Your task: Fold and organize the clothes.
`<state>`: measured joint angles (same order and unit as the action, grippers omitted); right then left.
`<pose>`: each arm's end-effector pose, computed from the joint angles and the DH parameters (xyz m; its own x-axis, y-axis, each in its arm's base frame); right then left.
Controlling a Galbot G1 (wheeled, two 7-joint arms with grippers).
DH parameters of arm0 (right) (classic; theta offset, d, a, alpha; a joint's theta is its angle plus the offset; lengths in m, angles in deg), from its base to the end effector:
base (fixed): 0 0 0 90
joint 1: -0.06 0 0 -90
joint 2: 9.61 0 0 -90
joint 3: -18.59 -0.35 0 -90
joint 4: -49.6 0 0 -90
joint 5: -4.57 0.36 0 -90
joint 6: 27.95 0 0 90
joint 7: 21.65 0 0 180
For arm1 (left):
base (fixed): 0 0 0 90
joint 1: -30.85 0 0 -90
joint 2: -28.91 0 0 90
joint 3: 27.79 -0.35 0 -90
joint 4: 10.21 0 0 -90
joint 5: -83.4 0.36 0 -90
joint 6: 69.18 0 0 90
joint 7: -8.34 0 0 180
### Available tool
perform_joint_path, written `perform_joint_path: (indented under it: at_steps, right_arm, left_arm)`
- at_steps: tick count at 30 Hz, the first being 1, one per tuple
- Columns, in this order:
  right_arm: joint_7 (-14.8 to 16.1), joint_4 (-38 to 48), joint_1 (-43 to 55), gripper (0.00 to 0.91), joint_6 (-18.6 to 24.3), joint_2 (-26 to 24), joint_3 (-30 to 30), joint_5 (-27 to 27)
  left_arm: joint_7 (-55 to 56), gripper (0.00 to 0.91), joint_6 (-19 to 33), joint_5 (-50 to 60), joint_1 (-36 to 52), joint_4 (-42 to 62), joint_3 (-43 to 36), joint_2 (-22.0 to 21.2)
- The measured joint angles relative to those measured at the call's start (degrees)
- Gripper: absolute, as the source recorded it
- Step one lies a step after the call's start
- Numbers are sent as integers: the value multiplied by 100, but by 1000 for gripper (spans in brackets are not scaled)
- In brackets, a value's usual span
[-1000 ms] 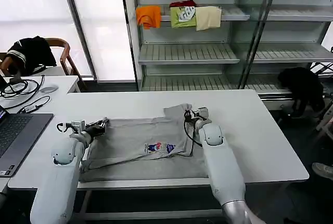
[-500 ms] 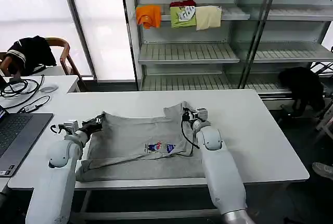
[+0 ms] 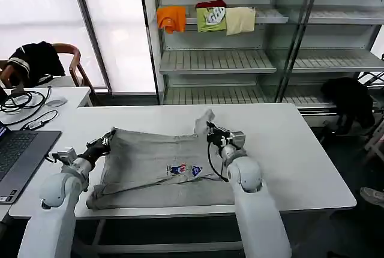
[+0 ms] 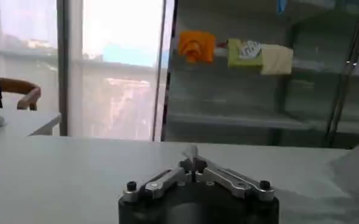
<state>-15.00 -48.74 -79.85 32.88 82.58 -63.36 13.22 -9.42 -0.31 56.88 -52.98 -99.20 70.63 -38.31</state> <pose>0.3990 0.0612 -0.2293 -0.9317 -0.3274 0.1575 -0.3001 0.9378 0.1745 0.3871 0.1866 -0.2681 -0.9632 0.1970 0.1827 0.1714 0.9742 -0.1466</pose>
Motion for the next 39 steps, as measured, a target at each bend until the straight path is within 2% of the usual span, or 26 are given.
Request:
perform_joint_path:
  at_steps: [15,39]
  right_arm:
    - [-90,-1272,-1248,0,-145,-336,-239,202]
    - [-155,-1989,-2214,0,-351,-745,-517,415]
  left_arm:
    - [-191,10,242,-668,-745,-278,219,281]
    - [-617,10,166,-1048,-1340,-644,601,454]
